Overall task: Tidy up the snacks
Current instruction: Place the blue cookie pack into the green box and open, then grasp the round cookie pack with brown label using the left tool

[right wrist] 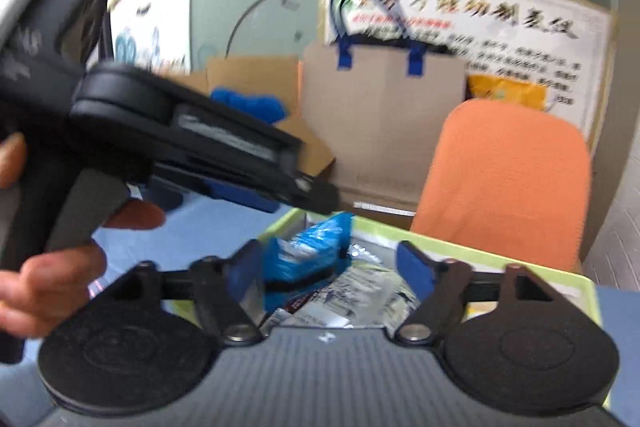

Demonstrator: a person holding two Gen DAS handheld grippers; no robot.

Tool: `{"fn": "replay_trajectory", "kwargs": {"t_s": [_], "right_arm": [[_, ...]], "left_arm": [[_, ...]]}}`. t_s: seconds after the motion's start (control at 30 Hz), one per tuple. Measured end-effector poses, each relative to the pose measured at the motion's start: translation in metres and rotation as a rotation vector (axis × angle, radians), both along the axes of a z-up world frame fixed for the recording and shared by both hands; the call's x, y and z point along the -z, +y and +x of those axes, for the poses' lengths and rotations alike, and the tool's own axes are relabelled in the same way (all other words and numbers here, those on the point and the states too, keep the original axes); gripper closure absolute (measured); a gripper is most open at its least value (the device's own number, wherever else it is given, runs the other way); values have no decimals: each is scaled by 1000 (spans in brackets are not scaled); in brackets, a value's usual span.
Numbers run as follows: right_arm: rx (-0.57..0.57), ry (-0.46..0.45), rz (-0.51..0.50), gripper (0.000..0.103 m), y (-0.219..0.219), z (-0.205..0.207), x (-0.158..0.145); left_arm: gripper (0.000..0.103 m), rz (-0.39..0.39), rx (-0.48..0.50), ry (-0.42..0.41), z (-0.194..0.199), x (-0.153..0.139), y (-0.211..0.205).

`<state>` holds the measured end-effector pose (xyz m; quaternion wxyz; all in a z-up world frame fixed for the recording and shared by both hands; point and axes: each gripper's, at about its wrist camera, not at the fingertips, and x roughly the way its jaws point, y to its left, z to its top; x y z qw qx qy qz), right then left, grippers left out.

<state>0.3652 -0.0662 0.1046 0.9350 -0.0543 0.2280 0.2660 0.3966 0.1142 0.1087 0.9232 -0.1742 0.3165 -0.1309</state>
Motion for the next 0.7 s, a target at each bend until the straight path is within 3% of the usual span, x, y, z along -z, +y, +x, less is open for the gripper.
{"fn": "replay_trajectory", "kwargs": {"t_s": [0.1, 0.23, 0.33, 0.5, 0.6, 0.7], "right_arm": [[-19, -34, 20, 8, -13, -42, 1], [-124, 95, 27, 9, -7, -91, 36], [-169, 153, -44, 9, 14, -107, 65], [-201, 130, -95, 9, 35, -111, 87], [-231, 159, -92, 2, 38, -120, 93], [-275, 169, -80, 2, 34, -136, 89]], "left_arm": [[58, -16, 29, -40, -33, -2, 6], [58, -49, 44, -13, -83, 19, 20], [58, -83, 35, 36, -119, 41, 30], [58, -192, 19, 105, -161, 66, 46], [58, -188, 13, 134, -165, 67, 45], [53, -180, 19, 124, -174, 66, 45]]}}
